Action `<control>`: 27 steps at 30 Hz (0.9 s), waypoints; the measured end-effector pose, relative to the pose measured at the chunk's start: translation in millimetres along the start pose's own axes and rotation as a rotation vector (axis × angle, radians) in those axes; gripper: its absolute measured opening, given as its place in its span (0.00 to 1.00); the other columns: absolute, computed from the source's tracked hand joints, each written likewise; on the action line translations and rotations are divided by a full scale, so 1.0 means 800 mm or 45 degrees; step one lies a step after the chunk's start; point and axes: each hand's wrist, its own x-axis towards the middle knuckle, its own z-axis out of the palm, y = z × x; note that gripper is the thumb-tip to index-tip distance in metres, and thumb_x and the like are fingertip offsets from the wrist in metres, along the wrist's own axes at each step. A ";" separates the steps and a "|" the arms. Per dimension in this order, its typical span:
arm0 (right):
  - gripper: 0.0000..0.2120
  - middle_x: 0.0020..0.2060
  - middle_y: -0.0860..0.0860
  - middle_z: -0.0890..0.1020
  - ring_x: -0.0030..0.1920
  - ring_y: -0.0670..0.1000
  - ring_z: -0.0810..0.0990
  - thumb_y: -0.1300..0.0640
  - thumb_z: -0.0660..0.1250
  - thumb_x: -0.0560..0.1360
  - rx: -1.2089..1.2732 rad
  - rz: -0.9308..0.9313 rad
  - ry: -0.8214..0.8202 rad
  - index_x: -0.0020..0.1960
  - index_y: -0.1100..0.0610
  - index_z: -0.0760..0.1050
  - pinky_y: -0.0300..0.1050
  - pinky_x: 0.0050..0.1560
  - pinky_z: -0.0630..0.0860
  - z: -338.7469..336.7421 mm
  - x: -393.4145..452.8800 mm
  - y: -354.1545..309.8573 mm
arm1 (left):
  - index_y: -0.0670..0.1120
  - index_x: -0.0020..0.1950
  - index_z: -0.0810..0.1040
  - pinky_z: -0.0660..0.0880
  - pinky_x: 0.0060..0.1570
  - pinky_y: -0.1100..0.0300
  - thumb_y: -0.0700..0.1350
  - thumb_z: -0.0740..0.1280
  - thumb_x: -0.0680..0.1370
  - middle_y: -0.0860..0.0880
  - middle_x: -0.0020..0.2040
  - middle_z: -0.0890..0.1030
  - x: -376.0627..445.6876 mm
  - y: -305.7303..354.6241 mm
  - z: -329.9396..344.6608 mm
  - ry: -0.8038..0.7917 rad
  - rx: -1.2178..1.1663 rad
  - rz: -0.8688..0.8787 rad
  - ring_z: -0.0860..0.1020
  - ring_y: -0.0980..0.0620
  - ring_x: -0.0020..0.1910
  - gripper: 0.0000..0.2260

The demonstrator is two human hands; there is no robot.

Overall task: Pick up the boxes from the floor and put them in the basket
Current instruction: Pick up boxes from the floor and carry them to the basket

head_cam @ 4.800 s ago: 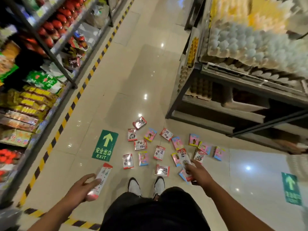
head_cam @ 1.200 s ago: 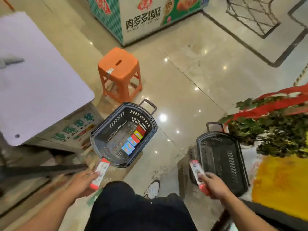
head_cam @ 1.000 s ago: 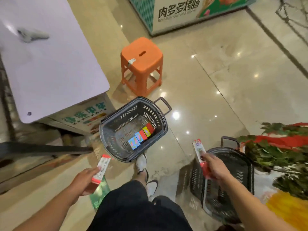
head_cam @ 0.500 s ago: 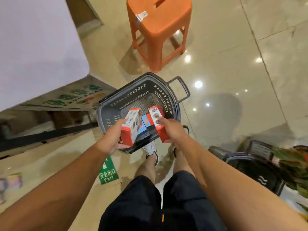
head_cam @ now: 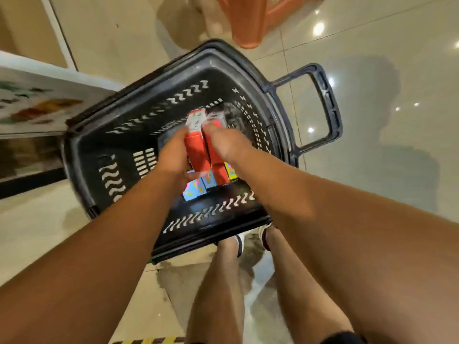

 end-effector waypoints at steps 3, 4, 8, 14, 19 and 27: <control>0.28 0.58 0.56 0.83 0.57 0.57 0.81 0.37 0.60 0.75 -0.052 -0.006 0.007 0.60 0.59 0.81 0.49 0.62 0.76 0.010 0.052 0.003 | 0.50 0.44 0.80 0.80 0.56 0.43 0.62 0.59 0.81 0.53 0.27 0.82 0.055 0.002 0.015 0.049 0.079 0.031 0.82 0.47 0.42 0.19; 0.27 0.56 0.56 0.84 0.55 0.56 0.82 0.38 0.60 0.75 -0.086 -0.027 0.009 0.59 0.59 0.81 0.47 0.59 0.76 0.013 0.068 0.005 | 0.50 0.43 0.80 0.80 0.55 0.42 0.62 0.58 0.82 0.52 0.28 0.82 0.072 0.002 0.018 0.040 0.100 0.038 0.82 0.47 0.41 0.20; 0.25 0.60 0.57 0.81 0.59 0.57 0.79 0.42 0.57 0.79 -0.311 -0.105 0.039 0.63 0.59 0.78 0.42 0.51 0.68 0.021 0.116 0.012 | 0.49 0.48 0.81 0.81 0.46 0.47 0.64 0.53 0.83 0.45 0.43 0.85 0.124 0.003 0.030 -0.038 0.164 0.081 0.82 0.45 0.41 0.25; 0.16 0.63 0.60 0.79 0.64 0.57 0.78 0.59 0.60 0.81 -0.741 -0.068 -0.025 0.66 0.64 0.76 0.34 0.44 0.74 0.007 0.148 0.031 | 0.52 0.49 0.80 0.80 0.44 0.53 0.66 0.56 0.80 0.49 0.47 0.83 0.188 -0.010 0.043 -0.120 0.316 0.085 0.82 0.53 0.35 0.21; 0.18 0.69 0.61 0.75 0.70 0.59 0.73 0.63 0.60 0.81 -0.640 0.052 -0.080 0.70 0.64 0.72 0.43 0.58 0.73 0.005 0.127 0.040 | 0.51 0.49 0.80 0.80 0.45 0.53 0.64 0.56 0.81 0.50 0.48 0.84 0.182 -0.023 0.033 -0.200 0.226 0.021 0.83 0.50 0.46 0.21; 0.12 0.43 0.51 0.82 0.44 0.56 0.82 0.57 0.61 0.70 -0.383 -0.137 0.178 0.52 0.56 0.76 0.42 0.42 0.71 -0.009 -0.032 0.052 | 0.47 0.68 0.74 0.79 0.51 0.51 0.57 0.58 0.84 0.41 0.62 0.81 0.016 -0.015 -0.049 -0.243 0.191 0.081 0.79 0.45 0.61 0.19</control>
